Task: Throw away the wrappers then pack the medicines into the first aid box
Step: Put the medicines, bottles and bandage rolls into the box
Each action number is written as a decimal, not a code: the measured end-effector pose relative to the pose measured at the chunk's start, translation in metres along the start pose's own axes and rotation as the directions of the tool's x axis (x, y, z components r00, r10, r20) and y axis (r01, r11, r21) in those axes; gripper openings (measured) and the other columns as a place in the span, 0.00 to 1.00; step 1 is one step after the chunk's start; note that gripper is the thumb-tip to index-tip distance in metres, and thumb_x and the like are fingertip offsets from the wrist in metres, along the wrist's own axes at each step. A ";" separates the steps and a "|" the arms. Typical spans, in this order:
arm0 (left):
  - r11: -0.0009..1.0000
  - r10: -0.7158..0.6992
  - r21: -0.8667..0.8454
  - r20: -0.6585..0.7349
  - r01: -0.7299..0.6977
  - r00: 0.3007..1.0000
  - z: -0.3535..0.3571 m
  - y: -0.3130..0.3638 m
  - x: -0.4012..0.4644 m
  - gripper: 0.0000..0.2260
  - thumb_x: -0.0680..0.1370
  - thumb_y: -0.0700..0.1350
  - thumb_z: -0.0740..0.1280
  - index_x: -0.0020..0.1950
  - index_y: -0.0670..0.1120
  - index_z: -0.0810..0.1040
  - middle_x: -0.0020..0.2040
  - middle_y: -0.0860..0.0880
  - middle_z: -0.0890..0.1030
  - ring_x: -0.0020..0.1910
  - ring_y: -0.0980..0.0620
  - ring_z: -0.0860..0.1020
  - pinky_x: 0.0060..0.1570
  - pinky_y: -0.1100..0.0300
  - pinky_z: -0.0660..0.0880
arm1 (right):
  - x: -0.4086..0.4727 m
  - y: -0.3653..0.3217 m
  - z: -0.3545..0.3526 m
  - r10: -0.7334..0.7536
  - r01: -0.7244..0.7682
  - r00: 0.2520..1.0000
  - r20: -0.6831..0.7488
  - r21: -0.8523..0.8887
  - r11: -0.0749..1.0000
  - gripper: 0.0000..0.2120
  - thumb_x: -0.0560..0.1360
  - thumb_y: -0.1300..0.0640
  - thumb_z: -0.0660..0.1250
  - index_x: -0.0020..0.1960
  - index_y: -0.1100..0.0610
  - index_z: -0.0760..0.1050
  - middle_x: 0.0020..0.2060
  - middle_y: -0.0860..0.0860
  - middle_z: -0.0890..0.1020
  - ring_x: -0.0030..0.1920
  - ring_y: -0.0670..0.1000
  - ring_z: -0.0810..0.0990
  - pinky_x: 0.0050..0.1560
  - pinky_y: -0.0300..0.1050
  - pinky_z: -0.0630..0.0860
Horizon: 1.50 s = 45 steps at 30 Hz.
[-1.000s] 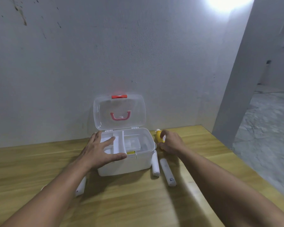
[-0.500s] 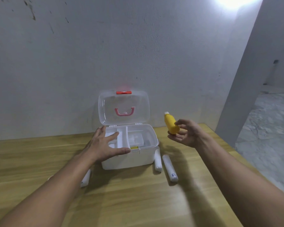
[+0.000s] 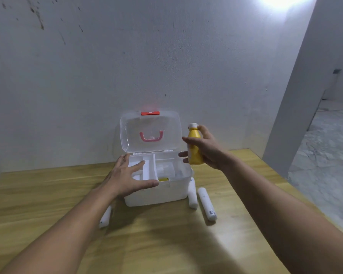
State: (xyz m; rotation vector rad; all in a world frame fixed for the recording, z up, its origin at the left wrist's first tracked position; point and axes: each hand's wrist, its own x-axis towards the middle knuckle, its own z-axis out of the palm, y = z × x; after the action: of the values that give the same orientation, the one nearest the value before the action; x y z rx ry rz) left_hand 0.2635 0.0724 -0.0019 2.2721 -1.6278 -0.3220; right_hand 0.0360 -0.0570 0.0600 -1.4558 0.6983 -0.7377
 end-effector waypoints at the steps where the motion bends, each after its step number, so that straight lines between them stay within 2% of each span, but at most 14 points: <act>1: 1.000 0.001 0.003 -0.002 -0.001 1.000 0.001 0.000 0.000 0.54 0.50 0.83 0.54 0.74 0.63 0.58 0.79 0.50 0.43 0.78 0.49 0.42 0.74 0.44 0.50 | 0.003 0.000 0.007 -0.029 0.027 0.999 -0.028 -0.069 0.997 0.24 0.77 0.58 0.67 0.68 0.51 0.60 0.53 0.59 0.74 0.46 0.61 0.83 0.49 0.59 0.81; 5: 1.000 -0.009 -0.023 -0.008 0.009 1.000 0.001 0.000 0.000 0.53 0.51 0.82 0.57 0.73 0.63 0.60 0.79 0.51 0.44 0.78 0.50 0.42 0.74 0.46 0.52 | 0.013 0.000 0.032 -0.140 0.098 0.985 -0.098 -0.351 0.931 0.11 0.80 0.53 0.63 0.59 0.55 0.67 0.49 0.58 0.81 0.49 0.56 0.80 0.56 0.57 0.77; 11: 1.000 -0.002 -0.032 -0.021 0.001 1.000 0.002 -0.001 0.000 0.53 0.51 0.82 0.57 0.74 0.62 0.60 0.79 0.51 0.45 0.78 0.49 0.42 0.74 0.44 0.52 | 0.027 0.006 0.052 -0.157 0.075 0.985 -0.075 -0.635 0.769 0.07 0.78 0.50 0.64 0.51 0.51 0.68 0.52 0.58 0.78 0.53 0.62 0.78 0.56 0.62 0.76; 13: 1.000 0.002 -0.031 -0.019 -0.003 1.000 0.002 -0.002 0.001 0.54 0.50 0.83 0.56 0.74 0.62 0.60 0.79 0.51 0.44 0.78 0.49 0.42 0.74 0.43 0.51 | 0.029 0.004 0.054 -0.168 0.067 0.983 -0.073 -0.709 0.702 0.08 0.78 0.49 0.63 0.53 0.51 0.68 0.50 0.58 0.77 0.51 0.63 0.77 0.54 0.61 0.76; 17: 0.999 -0.003 -0.043 -0.011 0.002 1.000 0.002 -0.002 0.001 0.55 0.49 0.83 0.56 0.73 0.63 0.60 0.79 0.50 0.44 0.78 0.50 0.41 0.74 0.46 0.50 | 0.025 0.001 0.059 -0.177 0.073 0.984 -0.020 -0.859 0.506 0.14 0.79 0.51 0.62 0.62 0.55 0.69 0.47 0.55 0.74 0.44 0.57 0.72 0.44 0.47 0.70; 20: 0.999 0.002 -0.043 -0.010 -0.002 1.000 0.002 -0.002 0.001 0.54 0.50 0.83 0.57 0.74 0.63 0.60 0.79 0.50 0.44 0.78 0.50 0.41 0.74 0.45 0.50 | 0.024 0.005 0.064 -0.144 0.109 0.989 0.044 -0.869 0.483 0.15 0.79 0.53 0.63 0.64 0.57 0.70 0.55 0.57 0.79 0.44 0.54 0.72 0.45 0.46 0.69; 22: 0.999 -0.002 -0.042 -0.006 0.001 1.000 0.001 -0.001 0.000 0.54 0.50 0.83 0.56 0.74 0.62 0.59 0.79 0.50 0.43 0.78 0.50 0.41 0.74 0.44 0.50 | 0.027 0.006 0.063 -0.131 0.085 0.991 0.014 -0.825 0.559 0.14 0.79 0.53 0.64 0.62 0.57 0.71 0.58 0.58 0.79 0.47 0.54 0.73 0.48 0.47 0.71; 24: 0.999 -0.003 -0.034 -0.008 0.003 1.000 0.001 0.000 -0.001 0.54 0.50 0.83 0.56 0.74 0.62 0.59 0.79 0.50 0.43 0.78 0.49 0.41 0.73 0.43 0.50 | 0.027 0.006 0.060 -0.106 0.041 0.994 -0.041 -0.741 0.670 0.14 0.78 0.52 0.65 0.61 0.57 0.72 0.56 0.58 0.78 0.49 0.54 0.74 0.49 0.48 0.73; 26: 0.999 -0.001 -0.033 -0.012 0.001 1.000 0.000 0.001 -0.002 0.54 0.50 0.82 0.55 0.74 0.62 0.60 0.79 0.50 0.44 0.78 0.49 0.41 0.73 0.43 0.50 | 0.027 0.009 0.056 -0.105 0.031 0.993 -0.059 -0.715 0.698 0.13 0.78 0.53 0.66 0.59 0.58 0.72 0.51 0.55 0.76 0.49 0.55 0.74 0.47 0.47 0.72; 29: 1.000 -0.001 -0.030 -0.008 0.001 1.000 0.000 0.000 -0.002 0.53 0.51 0.82 0.56 0.74 0.62 0.59 0.79 0.50 0.43 0.78 0.49 0.41 0.73 0.43 0.50 | 0.027 0.014 0.052 -0.115 0.022 0.992 -0.058 -0.805 0.593 0.11 0.76 0.53 0.68 0.55 0.57 0.73 0.51 0.57 0.78 0.46 0.56 0.74 0.45 0.45 0.70; 32: 1.000 -0.002 -0.021 -0.004 0.002 1.000 0.001 0.000 -0.001 0.55 0.50 0.83 0.55 0.74 0.62 0.59 0.79 0.50 0.43 0.78 0.49 0.40 0.73 0.43 0.50 | 0.026 0.017 0.052 -0.102 0.013 0.994 -0.042 -0.873 0.487 0.16 0.75 0.53 0.70 0.59 0.58 0.73 0.55 0.59 0.79 0.45 0.55 0.73 0.45 0.46 0.71; 36: 0.999 -0.003 -0.036 -0.005 0.003 1.000 0.001 0.000 -0.001 0.54 0.50 0.83 0.56 0.74 0.63 0.59 0.79 0.50 0.43 0.77 0.50 0.40 0.74 0.44 0.50 | 0.025 0.023 0.055 -0.118 0.048 0.993 0.003 -0.921 0.386 0.20 0.68 0.56 0.77 0.57 0.60 0.78 0.55 0.59 0.81 0.51 0.59 0.78 0.48 0.46 0.74; 42: 0.999 -0.004 -0.036 -0.004 0.004 1.000 0.001 -0.001 0.000 0.55 0.49 0.83 0.55 0.74 0.63 0.60 0.79 0.51 0.43 0.77 0.50 0.40 0.74 0.45 0.50 | 0.026 0.018 0.053 -0.115 0.073 0.993 0.036 -0.938 0.340 0.21 0.68 0.53 0.77 0.58 0.60 0.80 0.56 0.58 0.82 0.53 0.59 0.80 0.47 0.45 0.74; 45: 1.000 0.006 -0.024 -0.007 -0.007 1.000 0.001 0.000 0.000 0.56 0.48 0.83 0.54 0.74 0.62 0.60 0.79 0.50 0.44 0.77 0.50 0.41 0.74 0.46 0.50 | 0.022 0.009 0.053 -0.048 0.101 0.995 0.090 -0.946 0.308 0.19 0.69 0.54 0.76 0.57 0.60 0.80 0.48 0.56 0.83 0.43 0.56 0.79 0.40 0.41 0.74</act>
State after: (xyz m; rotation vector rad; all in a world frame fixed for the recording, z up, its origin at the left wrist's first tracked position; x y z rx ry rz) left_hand 0.2636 0.0725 -0.0025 2.2475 -1.6192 -0.3299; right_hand 0.0911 -0.0425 0.0516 -2.6324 1.1401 -0.2798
